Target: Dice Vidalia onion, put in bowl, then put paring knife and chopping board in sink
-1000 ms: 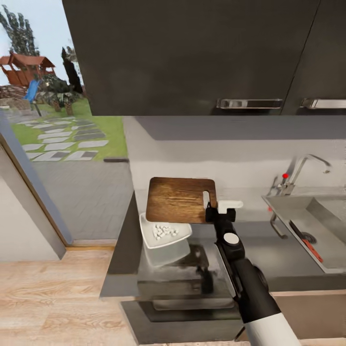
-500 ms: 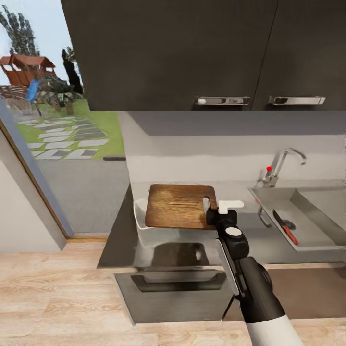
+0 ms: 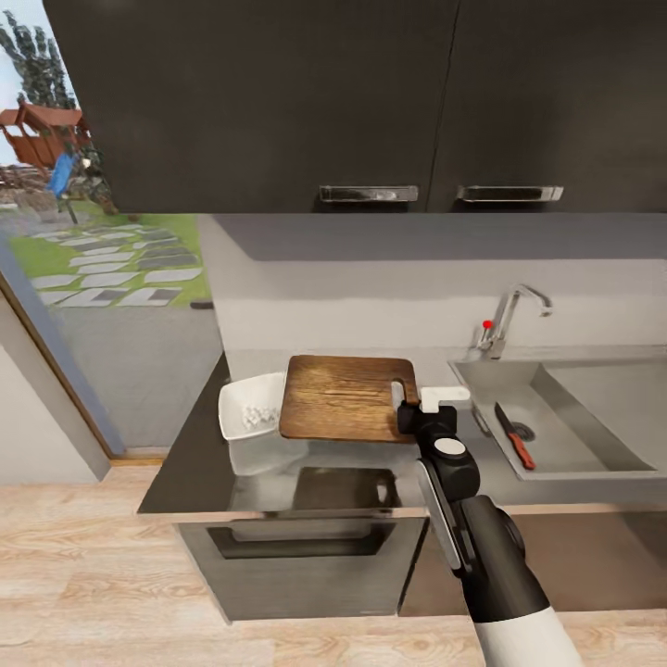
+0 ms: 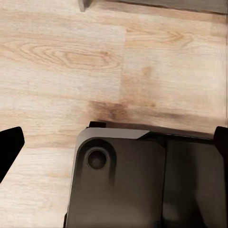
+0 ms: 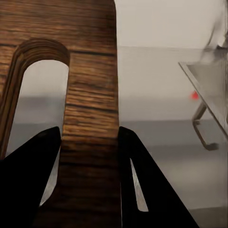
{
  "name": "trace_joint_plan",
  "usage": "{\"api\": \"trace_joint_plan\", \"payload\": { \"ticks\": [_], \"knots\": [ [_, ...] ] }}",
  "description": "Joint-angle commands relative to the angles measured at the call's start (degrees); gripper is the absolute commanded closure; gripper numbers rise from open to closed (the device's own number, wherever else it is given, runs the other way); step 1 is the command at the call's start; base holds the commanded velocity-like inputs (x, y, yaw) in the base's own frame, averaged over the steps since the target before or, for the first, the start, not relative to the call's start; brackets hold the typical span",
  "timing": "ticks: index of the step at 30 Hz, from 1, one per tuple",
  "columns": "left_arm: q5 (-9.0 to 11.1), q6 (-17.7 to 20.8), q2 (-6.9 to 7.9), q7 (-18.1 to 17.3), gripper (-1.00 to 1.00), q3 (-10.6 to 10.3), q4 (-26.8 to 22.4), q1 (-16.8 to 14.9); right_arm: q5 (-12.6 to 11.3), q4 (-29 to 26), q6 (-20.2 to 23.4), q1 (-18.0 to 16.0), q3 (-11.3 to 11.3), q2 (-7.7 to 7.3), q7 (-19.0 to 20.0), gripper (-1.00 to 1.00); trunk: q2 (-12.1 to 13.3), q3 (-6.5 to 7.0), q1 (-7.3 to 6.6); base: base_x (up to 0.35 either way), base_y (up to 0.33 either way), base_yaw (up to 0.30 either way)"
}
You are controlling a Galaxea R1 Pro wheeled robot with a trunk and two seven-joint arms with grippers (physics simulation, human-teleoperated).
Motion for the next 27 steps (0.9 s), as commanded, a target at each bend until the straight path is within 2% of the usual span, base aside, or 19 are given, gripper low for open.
{"api": "trace_joint_plan", "payload": {
  "ticks": [1,27],
  "knots": [
    [0.33,-0.06,-0.04,0.03,-1.00,0.08,-0.09,0.03,0.44,-0.06,0.41,-0.06,0.09,-0.01,-0.13,1.00,-0.08,-0.07,0.02,0.000,-0.306,0.000],
    [0.33,-0.06,-0.04,0.03,-1.00,0.08,-0.08,0.03,0.44,-0.06,0.41,-0.06,0.09,-0.01,-0.13,1.00,-0.08,-0.07,0.02,0.000,-0.305,0.000]
  ]
}}
